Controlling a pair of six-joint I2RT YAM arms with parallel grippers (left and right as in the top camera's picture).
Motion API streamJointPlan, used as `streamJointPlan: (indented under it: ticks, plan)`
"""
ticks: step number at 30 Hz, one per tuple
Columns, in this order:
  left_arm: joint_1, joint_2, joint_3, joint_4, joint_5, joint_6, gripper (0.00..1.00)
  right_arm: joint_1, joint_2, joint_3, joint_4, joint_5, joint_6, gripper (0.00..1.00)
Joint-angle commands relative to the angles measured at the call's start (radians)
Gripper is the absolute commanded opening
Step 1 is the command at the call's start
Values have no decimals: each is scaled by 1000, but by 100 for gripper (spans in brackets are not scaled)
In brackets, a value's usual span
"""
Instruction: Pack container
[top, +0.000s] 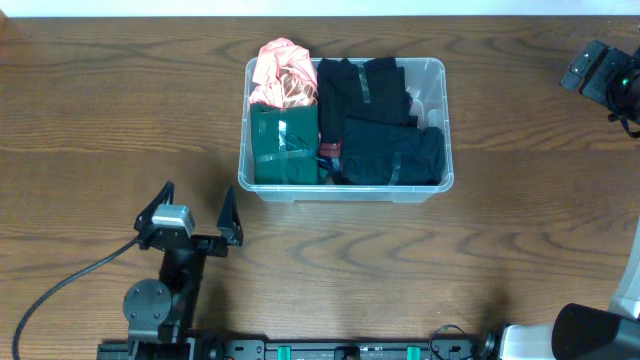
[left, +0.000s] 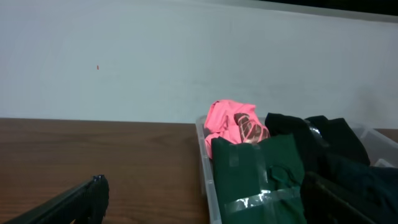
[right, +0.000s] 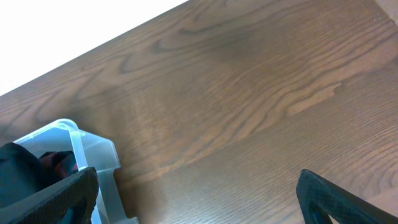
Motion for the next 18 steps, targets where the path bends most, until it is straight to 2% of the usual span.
streamJointPlan:
  ticks: [1, 8, 18]
  plan:
    - [6, -66, -39, 8, -13, 13, 98, -3, 7, -1, -2, 0, 12, 99]
    - [10, -141, -112, 7, -35, 13, 98, -3, 7, -1, -2, 0, 12, 99]
    - [30, -142, -149, -9, -33, 12, 98, -3, 7, -1, -2, 0, 12, 99]
